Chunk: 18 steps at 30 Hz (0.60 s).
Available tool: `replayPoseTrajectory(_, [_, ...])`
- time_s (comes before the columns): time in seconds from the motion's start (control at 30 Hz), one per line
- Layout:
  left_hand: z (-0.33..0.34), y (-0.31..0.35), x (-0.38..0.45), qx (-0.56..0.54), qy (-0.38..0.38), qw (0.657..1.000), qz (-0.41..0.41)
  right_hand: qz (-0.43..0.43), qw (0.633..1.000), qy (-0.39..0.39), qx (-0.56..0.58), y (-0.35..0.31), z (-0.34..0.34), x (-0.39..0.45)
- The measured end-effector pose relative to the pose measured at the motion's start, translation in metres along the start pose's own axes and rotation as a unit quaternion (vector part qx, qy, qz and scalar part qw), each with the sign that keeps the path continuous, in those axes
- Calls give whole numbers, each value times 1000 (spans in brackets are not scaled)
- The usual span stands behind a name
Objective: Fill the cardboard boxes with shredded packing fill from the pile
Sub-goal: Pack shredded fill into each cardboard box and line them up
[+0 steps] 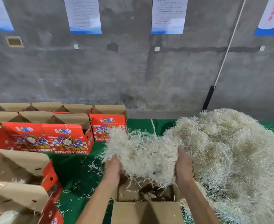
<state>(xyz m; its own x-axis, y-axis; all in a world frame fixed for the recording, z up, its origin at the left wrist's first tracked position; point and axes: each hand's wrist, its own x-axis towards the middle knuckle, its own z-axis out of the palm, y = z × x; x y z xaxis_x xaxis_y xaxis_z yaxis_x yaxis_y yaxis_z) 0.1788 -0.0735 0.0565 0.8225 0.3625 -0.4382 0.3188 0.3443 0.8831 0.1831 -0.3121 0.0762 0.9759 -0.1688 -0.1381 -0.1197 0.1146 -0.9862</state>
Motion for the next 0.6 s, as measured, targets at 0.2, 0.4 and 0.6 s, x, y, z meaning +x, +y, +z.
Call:
replayPoseTrajectory(0.2, [37, -28, -50, 108, -37, 992, 60, -54, 990, -79, -105, 9, 66, -25])
replayPoseTrajectory(0.4, [-30, 50, -6, 75, 80, 990, 85, -71, 992, 99, -43, -25, 3, 7])
replayPoseTrajectory(0.6, [42, 9, -47, 180, 16, 982, 61, 13, 997, -60, -53, 5, 67, -13])
